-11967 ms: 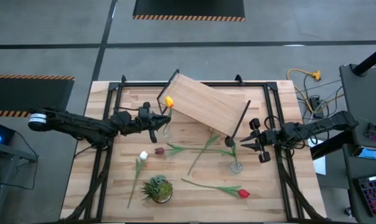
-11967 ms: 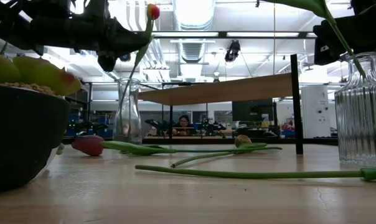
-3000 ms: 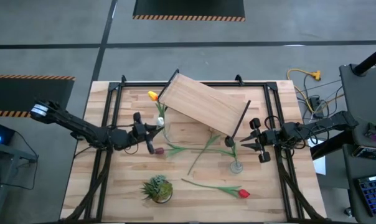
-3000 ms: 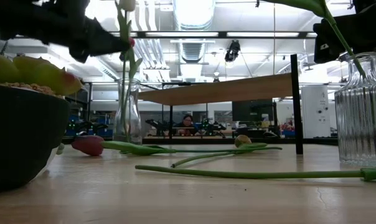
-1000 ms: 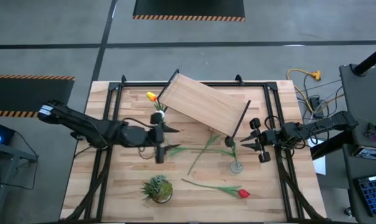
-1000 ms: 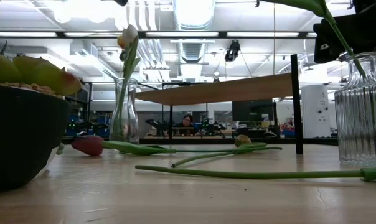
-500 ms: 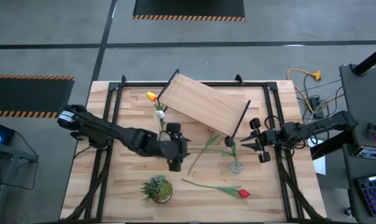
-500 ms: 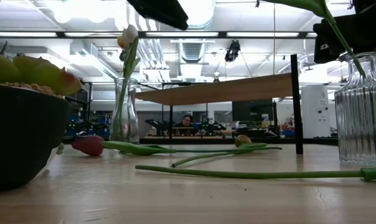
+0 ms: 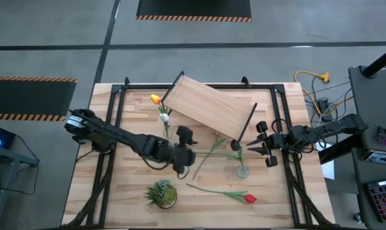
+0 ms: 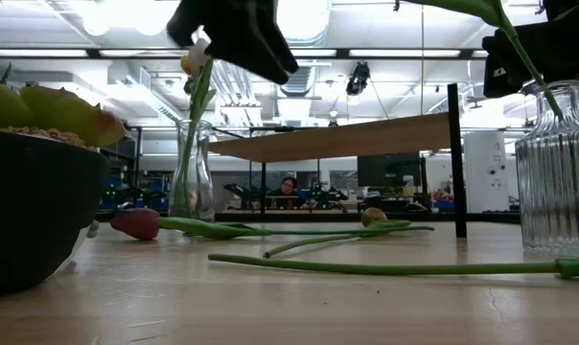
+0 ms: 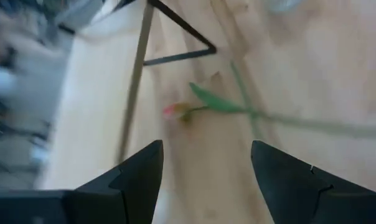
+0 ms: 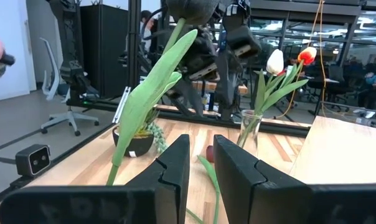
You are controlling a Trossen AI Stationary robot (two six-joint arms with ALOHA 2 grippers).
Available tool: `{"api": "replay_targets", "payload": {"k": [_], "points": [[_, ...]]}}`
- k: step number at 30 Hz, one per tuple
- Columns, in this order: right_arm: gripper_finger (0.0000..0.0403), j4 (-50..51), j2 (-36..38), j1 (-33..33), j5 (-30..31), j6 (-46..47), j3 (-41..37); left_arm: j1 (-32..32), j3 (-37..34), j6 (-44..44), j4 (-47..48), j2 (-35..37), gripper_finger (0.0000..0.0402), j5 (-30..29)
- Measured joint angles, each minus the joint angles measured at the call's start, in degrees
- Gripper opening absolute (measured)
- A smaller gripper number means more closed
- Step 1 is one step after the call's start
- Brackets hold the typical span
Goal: Pick and place flowers into a vace then onto a shelf
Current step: Put the dark red tulip into the left transparent vase
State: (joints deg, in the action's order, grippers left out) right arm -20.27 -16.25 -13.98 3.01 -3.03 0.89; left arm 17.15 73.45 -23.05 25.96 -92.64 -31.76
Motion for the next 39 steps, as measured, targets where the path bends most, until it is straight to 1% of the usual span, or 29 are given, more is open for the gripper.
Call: {"api": "replay_targets", "payload": {"k": [4,7,12,17,23,25,32,39], "points": [[0.0063,0.0,0.0,0.0,0.0,0.0,0.0,0.0,-0.4,-16.6,0.0,0.0,0.0226,-4.0],[0.0063,0.0,0.0,0.0,0.0,0.0,0.0,0.0,-1.1,-27.4,-0.2,0.0,0.0226,-7.2],[0.0063,0.0,0.0,0.0,0.0,0.0,0.0,0.0,-2.6,-38.7,-0.4,0.0,0.0226,-10.6],[0.0063,0.0,0.0,0.0,0.0,0.0,0.0,0.0,-4.7,-50.0,-0.4,0.0,0.0226,-10.7],[0.0063,0.0,0.0,0.0,0.0,-0.2,0.0,-0.2,-10.5,-70.2,-0.2,0.0,0.0226,-10.7],[0.0063,0.0,0.0,0.0,0.0,-0.2,0.0,-0.4,-12.7,-71.7,0.0,0.0,0.0226,-10.4],[0.0063,0.1,0.0,0.0,0.0,-0.2,0.0,-0.4,-19.2,-72.9,-1.0,0.0,0.0226,-10.4],[0.0063,0.1,0.0,0.0,0.0,-0.2,0.0,-0.4,-20.8,-74.2,-3.9,0.0,0.0226,-10.4]]}}
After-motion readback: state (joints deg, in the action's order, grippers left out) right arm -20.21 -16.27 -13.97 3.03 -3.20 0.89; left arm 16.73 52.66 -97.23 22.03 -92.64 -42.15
